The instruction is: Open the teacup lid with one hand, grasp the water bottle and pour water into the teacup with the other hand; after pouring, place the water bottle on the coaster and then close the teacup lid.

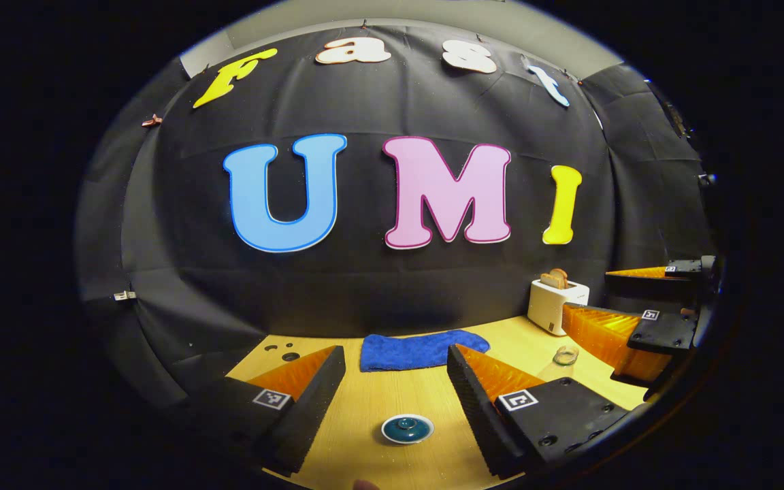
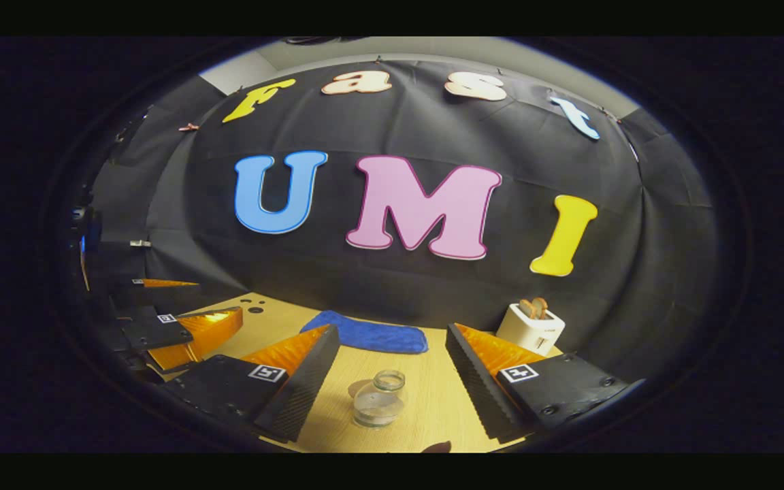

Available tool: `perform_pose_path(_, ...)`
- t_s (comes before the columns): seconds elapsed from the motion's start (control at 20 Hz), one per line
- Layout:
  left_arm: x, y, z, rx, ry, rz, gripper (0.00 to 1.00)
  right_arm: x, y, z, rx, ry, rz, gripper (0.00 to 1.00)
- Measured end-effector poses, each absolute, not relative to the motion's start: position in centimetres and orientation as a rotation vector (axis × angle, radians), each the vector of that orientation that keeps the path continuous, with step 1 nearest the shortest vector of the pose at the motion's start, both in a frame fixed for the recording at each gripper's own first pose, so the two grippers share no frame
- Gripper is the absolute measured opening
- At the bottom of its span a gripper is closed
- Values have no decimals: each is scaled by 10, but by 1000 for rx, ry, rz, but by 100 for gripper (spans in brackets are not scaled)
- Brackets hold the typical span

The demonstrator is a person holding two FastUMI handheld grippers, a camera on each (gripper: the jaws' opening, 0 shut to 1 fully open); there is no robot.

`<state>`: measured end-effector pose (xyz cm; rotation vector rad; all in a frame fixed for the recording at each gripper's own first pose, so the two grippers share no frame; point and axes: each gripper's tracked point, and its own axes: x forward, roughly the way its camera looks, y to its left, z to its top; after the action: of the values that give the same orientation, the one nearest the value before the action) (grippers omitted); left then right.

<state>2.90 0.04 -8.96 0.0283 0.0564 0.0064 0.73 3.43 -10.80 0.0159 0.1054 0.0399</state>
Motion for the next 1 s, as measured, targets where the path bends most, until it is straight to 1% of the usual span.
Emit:
perform_pose_path(0.1,37,-1,-111,25,70,1,94,9,37,-128,23,115,43,98)
perform_pose_path(0.15,42,-2,-123,21,76,-5,97,10,38,-139,21,119,41,98)
perform_pose_path(0.2,46,-3,-135,17,82,-10,94,10,38,-150,25,122,42,98)
perform_pose_path(0.35,62,-2,-182,20,110,-2,88,12,39,-198,47,169,41,98)
perform_pose_path(0.4,68,-3,-200,26,127,0,88,11,40,-210,44,182,35,98)
perform_pose_path(0.5,84,-9,-245,28,173,-12,78,12,44,-244,31,198,48,98)
perform_pose_path(0.55,90,-13,-258,27,189,-16,75,12,46,-251,22,202,54,98)
perform_pose_path(0.65,99,-10,-277,22,206,1,72,12,52,-266,13,215,74,98)
perform_pose_path(0.7,101,-9,-282,25,211,9,68,12,54,-269,17,219,80,98)
perform_pose_path(0.8,102,-9,-289,41,228,20,64,10,55,-275,23,227,82,98)
perform_pose_path(0.85,102,-9,-286,56,214,18,57,10,55,-277,27,232,82,98)
perform_pose_path(0.95,103,-12,-290,98,222,16,50,11,52,-282,34,243,78,98)
perform_pose_path(1.0,102,-13,-287,123,213,19,36,12,51,-284,36,246,77,98)
